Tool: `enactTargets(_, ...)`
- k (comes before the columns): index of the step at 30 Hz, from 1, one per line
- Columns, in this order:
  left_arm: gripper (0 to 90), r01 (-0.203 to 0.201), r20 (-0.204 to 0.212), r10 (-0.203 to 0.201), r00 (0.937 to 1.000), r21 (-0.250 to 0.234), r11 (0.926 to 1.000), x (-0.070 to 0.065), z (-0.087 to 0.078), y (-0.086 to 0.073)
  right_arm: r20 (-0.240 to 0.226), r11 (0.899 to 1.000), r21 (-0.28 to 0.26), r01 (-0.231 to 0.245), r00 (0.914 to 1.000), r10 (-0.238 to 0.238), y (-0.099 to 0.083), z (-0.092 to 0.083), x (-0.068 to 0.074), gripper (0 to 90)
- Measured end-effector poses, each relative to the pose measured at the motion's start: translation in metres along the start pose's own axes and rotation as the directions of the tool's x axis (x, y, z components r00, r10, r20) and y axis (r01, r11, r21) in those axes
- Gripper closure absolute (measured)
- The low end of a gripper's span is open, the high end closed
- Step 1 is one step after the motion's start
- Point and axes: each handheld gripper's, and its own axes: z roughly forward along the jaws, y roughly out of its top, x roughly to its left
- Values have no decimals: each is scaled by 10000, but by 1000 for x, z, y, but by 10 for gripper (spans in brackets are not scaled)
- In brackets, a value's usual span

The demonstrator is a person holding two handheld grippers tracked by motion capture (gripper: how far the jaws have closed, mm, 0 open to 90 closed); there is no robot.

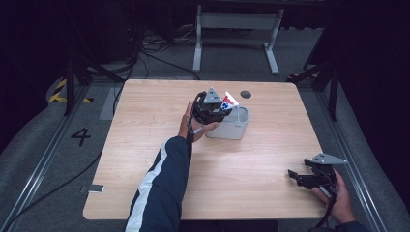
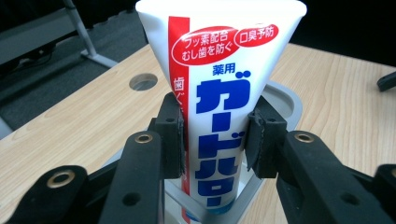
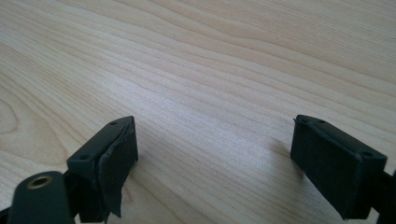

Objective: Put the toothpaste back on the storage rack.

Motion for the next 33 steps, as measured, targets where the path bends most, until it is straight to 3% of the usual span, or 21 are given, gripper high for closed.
enactTargets(3, 634, -171, -33, 171, 9998, 221, 9996, 0, 0, 0, -2, 10000, 0, -4, 10000, 4, 0, 0, 0, 152)
enactTargets(11, 625, 20, -10, -19, 10000, 386, 9993, 1, -2, -2, -2, 10000, 0, -18, 10000, 18, 0, 0, 0, 152)
enactTargets(20, 612, -331, 17, 330, 9995, 680, 9971, -1, -6, 0, -8, 10000, 1, -27, 10000, 27, 0, 0, 0, 152)
enactTargets(23, 604, -248, 50, 244, 9997, 776, 9967, -2, -7, -1, -3, 10000, 2, -23, 10000, 23, 0, 0, 0, 152)
enactTargets(28, 581, -535, 222, 514, 9984, 1054, 9930, -4, -4, -3, -5, 10000, 7, -29, 10000, 29, 0, 0, 0, 152)
enactTargets(33, 594, -458, 97, 450, 9989, 974, 9942, -5, -4, -3, -3, 10000, 8, -29, 10000, 29, 0, 0, 0, 152)
